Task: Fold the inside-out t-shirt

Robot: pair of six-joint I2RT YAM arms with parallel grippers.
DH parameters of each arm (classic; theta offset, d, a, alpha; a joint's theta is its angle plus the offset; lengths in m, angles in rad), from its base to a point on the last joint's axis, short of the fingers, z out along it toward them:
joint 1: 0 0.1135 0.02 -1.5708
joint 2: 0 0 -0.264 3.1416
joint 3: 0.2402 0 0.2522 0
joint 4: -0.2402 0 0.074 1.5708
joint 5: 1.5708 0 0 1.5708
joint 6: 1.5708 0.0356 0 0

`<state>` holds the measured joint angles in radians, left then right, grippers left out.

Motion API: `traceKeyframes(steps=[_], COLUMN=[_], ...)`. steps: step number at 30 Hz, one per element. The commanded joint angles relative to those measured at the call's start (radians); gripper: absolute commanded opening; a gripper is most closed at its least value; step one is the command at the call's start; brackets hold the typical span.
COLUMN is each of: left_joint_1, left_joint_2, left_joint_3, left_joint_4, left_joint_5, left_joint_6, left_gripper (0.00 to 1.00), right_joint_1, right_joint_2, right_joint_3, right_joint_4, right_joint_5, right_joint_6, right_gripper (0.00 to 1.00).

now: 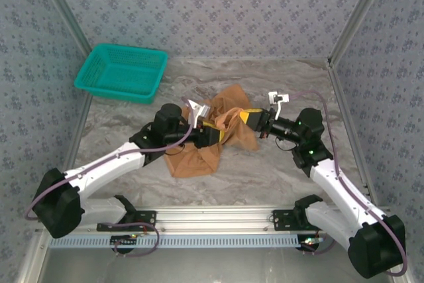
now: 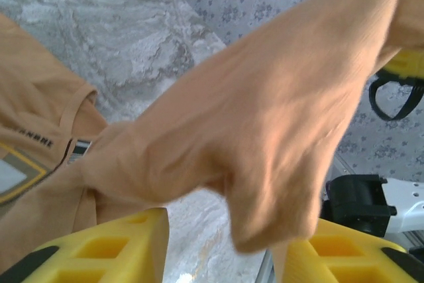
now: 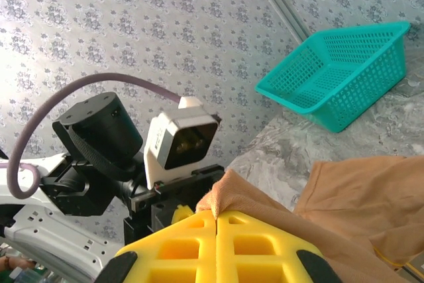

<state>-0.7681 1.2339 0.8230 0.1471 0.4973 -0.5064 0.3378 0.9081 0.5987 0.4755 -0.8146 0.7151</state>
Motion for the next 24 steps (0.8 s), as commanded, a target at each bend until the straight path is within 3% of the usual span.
traceKeyframes(steps=[1, 3, 7, 11, 15, 17, 24], left_joint_1=[-0.003, -0.001, 0.010, 0.023, 0.047, 0.052, 0.099], left_joint_2=[0.016, 0.027, 0.053, 0.048, -0.004, -0.024, -0.030], left_joint_3=[0.064, 0.076, 0.099, 0.114, 0.093, 0.075, 0.088], left_joint_4=[0.072, 0.071, 0.060, 0.048, 0.053, 0.076, -0.009], left_joint_5=[0.017, 0.012, 0.005, 0.043, 0.199, 0.257, 0.278], left_joint_6=[-0.004, -0.004, -0.009, 0.002, 0.019, 0.017, 0.037], left_gripper=[0.41, 0.39, 0.28, 0.00, 0.00, 0.00, 0.00], right_joint_1=[-0.005, -0.006, -0.006, -0.019, -0.058, -0.056, -0.032], right_joint_2=[-0.027, -0.033, -0.038, -0.050, -0.067, -0.048, -0.067], right_joint_3=[-0.008, -0.010, -0.016, -0.014, 0.060, 0.088, 0.071], right_joint_4=[0.001, -0.009, -0.010, -0.063, -0.453, -0.569, -0.545], right_joint_5=[0.011, 0.012, 0.008, 0.028, 0.309, 0.389, 0.234], right_joint_6=[-0.008, -0.014, -0.013, -0.017, -0.114, -0.178, -0.266], right_gripper=[0.00, 0.00, 0.00, 0.00, 0.00, 0.00, 0.21])
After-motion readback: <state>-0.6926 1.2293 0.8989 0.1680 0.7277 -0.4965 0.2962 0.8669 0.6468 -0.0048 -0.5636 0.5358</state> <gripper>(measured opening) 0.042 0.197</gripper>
